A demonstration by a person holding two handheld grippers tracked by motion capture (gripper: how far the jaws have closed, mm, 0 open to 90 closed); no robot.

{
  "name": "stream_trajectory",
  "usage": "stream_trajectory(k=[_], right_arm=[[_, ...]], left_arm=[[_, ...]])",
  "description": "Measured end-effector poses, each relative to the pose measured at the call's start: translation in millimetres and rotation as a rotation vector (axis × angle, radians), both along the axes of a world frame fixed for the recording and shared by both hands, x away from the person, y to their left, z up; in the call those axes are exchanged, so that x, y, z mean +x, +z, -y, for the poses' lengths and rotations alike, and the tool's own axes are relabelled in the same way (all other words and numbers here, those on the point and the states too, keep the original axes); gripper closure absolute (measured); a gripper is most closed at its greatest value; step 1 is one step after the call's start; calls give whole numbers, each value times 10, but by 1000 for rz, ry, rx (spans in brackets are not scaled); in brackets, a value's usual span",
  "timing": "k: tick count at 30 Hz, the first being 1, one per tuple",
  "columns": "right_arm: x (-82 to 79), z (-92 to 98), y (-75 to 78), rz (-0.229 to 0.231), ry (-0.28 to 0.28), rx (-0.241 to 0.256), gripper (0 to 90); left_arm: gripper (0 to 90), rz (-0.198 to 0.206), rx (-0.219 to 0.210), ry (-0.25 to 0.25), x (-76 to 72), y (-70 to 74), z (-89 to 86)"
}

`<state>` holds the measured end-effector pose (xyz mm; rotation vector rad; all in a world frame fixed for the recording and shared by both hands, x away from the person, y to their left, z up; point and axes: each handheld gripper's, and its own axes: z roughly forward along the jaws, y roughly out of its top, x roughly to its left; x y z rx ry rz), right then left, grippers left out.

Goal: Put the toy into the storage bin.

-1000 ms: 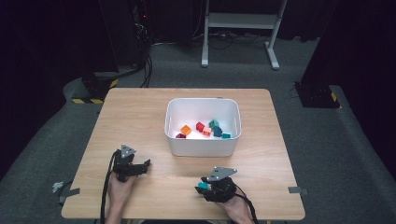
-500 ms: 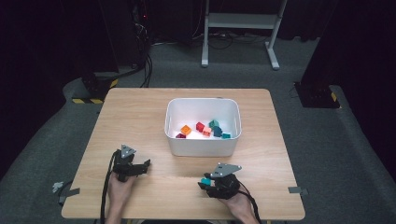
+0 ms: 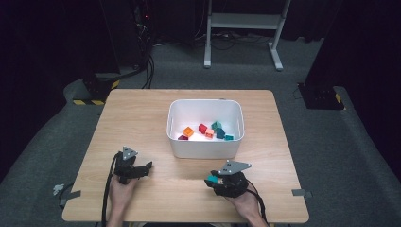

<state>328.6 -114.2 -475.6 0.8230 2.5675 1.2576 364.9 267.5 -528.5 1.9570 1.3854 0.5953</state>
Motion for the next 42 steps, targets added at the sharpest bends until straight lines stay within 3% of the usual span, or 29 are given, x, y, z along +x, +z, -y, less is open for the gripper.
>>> stream_trajectory(k=[24, 34, 42], right_arm=[[128, 106, 305, 32, -18, 37, 561], [207, 213, 545, 57, -21, 90, 561], [256, 281, 700, 77, -33, 103, 561]], left_arm=[[145, 0, 0, 0, 0, 0, 0], [145, 0, 0, 0, 0, 0, 0], [145, 0, 0, 0, 0, 0, 0]])
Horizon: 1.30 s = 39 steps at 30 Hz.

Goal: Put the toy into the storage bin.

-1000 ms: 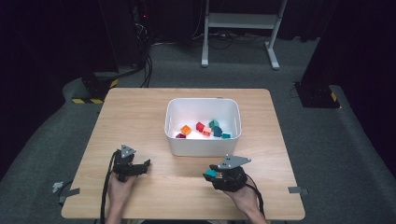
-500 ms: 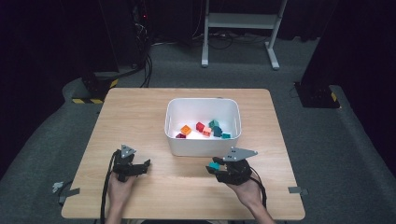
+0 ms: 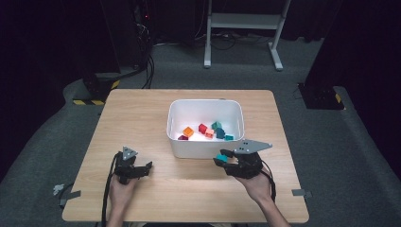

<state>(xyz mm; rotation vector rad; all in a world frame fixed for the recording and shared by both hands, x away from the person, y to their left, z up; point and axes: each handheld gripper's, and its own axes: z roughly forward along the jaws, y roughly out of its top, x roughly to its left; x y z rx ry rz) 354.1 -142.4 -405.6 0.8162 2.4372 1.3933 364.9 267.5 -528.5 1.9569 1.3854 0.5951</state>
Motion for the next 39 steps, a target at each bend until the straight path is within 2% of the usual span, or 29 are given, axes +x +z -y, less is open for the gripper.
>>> stream_trajectory(k=[17, 25, 31, 39], right_arm=[[115, -60, 253, 21, 15, 11, 561], [241, -33, 391, 0, 27, 68, 561], [338, -25, 462, -5, 17, 71, 562], [479, 28, 532, -17, -7, 109, 561]], left_arm=[[145, 0, 0, 0, 0, 0, 0], [145, 0, 0, 0, 0, 0, 0], [145, 0, 0, 0, 0, 0, 0], [145, 0, 0, 0, 0, 0, 0]])
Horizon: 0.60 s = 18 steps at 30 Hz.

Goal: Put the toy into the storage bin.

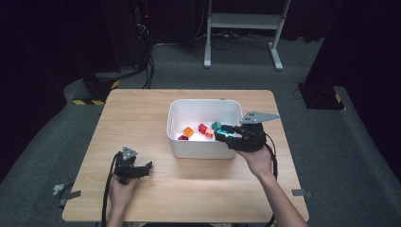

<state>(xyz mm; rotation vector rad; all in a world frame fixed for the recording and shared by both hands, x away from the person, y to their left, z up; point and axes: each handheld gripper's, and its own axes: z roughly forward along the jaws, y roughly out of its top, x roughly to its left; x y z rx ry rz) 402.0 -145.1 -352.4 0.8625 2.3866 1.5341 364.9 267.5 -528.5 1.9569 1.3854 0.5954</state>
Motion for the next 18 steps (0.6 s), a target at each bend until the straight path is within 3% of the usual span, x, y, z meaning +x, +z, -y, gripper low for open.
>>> stream_trajectory(k=[14, 18], right_arm=[[231, 109, 64, 3, -87, 3, 561], [284, 102, 79, 9, -110, -22, 560]], left_arm=[[145, 0, 0, 0, 0, 0, 0], [144, 0, 0, 0, 0, 0, 0]])
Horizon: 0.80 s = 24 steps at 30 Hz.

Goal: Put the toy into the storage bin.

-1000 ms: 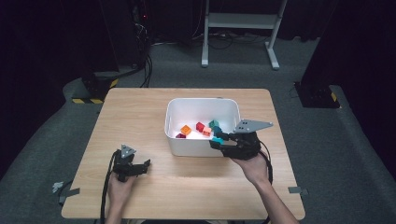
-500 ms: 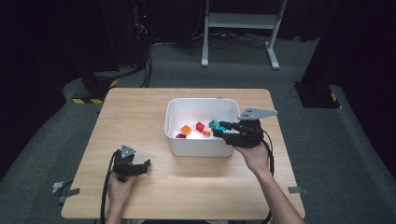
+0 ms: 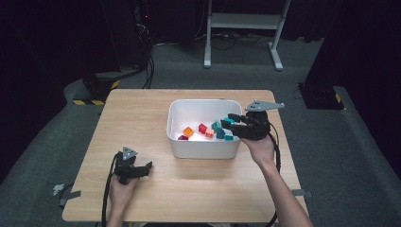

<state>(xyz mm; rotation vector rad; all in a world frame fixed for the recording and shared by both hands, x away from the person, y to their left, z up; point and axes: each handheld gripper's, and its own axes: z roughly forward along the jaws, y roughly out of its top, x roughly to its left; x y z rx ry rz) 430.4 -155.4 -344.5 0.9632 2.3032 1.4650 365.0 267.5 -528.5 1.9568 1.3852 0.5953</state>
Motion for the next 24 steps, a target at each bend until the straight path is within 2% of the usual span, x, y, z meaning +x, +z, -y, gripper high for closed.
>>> stream_trajectory(k=[5, 9, 24], right_arm=[[79, -43, -33, 6, -32, -53, 560], [151, -76, -46, 11, -49, -72, 560], [435, -163, -279, -60, -106, -147, 551]], left_arm=[[145, 0, 0, 0, 0, 0, 0], [144, 0, 0, 0, 0, 0, 0], [145, 0, 0, 0, 0, 0, 0]])
